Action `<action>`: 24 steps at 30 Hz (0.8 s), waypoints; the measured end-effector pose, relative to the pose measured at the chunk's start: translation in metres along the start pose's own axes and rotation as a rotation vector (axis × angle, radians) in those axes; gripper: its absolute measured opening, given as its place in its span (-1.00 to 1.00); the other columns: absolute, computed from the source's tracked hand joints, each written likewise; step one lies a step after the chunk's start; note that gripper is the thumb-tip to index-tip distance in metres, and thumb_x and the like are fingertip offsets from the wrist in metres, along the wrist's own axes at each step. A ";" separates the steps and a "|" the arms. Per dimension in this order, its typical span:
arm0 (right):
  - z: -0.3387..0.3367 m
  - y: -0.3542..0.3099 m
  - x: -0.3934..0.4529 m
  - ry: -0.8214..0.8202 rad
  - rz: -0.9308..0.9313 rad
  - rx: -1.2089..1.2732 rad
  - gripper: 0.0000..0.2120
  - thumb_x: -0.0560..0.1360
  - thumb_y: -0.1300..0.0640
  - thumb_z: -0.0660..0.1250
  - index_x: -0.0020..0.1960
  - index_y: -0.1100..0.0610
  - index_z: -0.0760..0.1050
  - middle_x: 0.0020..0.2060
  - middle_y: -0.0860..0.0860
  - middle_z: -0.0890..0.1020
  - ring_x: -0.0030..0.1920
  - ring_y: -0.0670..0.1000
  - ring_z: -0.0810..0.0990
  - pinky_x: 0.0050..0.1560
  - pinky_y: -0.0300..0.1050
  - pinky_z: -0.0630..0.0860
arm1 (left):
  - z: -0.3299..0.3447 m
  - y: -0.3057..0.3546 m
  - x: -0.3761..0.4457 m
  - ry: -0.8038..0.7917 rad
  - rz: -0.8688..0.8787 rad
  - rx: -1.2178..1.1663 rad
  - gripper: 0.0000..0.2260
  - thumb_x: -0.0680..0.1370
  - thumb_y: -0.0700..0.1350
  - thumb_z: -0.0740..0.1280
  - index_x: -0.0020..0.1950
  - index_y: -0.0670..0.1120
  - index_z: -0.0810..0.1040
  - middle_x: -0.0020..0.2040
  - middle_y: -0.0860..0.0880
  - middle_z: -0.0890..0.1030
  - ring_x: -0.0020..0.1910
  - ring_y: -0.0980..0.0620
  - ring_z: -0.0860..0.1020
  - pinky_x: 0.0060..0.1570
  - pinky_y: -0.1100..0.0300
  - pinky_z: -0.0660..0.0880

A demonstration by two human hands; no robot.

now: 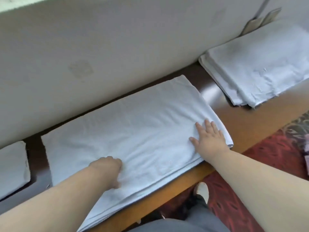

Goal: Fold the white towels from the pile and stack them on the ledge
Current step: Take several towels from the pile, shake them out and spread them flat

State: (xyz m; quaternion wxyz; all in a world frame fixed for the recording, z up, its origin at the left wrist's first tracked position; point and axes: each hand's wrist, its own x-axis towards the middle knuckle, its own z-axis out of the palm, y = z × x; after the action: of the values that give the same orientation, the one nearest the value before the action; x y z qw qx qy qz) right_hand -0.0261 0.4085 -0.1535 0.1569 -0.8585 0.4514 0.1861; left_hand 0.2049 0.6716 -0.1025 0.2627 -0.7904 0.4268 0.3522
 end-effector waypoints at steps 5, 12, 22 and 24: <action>0.003 0.030 -0.001 0.030 0.021 0.057 -0.33 0.60 -0.32 -0.07 0.61 -0.13 -0.18 0.62 0.02 -0.19 0.59 0.08 -0.26 0.54 0.20 -0.19 | 0.017 0.046 -0.007 0.184 0.125 -0.200 -0.63 0.42 0.32 0.30 0.09 0.16 0.36 0.03 0.15 0.40 0.02 0.10 0.41 0.04 0.19 0.41; -0.024 0.068 0.009 0.118 0.151 0.394 -0.33 0.55 -0.20 0.26 0.56 -0.03 0.13 0.43 0.04 0.38 0.39 0.13 0.35 0.33 0.10 0.35 | -0.024 0.074 0.007 0.215 -0.068 -0.275 -0.65 0.52 0.37 0.12 -0.09 0.10 0.40 -0.20 0.12 0.56 -0.22 0.16 0.53 -0.20 0.20 0.49; -0.033 0.103 0.013 -0.167 0.299 0.507 -0.51 0.62 -0.23 0.12 -0.23 0.15 0.41 -0.39 0.02 0.46 -0.37 0.03 0.45 -0.37 -0.11 0.30 | -0.225 0.191 0.177 0.659 0.133 -0.418 -0.61 0.60 -0.06 0.21 0.43 -0.01 0.33 0.40 -0.07 0.31 0.29 -0.07 0.43 0.29 0.04 0.39; -0.031 0.104 0.004 -0.119 0.301 0.577 -0.56 0.60 -0.22 0.16 -0.22 0.12 0.43 -0.40 0.00 0.50 -0.40 0.02 0.48 -0.38 -0.10 0.32 | -0.260 0.195 0.207 0.651 0.046 -0.292 -0.54 0.57 -0.18 0.18 0.48 -0.07 0.26 0.43 -0.13 0.28 0.38 -0.15 0.35 0.36 0.04 0.29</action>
State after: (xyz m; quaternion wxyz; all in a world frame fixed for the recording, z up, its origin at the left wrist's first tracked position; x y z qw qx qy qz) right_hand -0.1047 0.3356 -0.1383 0.3905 -0.6899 0.5973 0.1217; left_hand 0.2035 0.2869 -0.1270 -0.0108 -0.8806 0.4511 0.1448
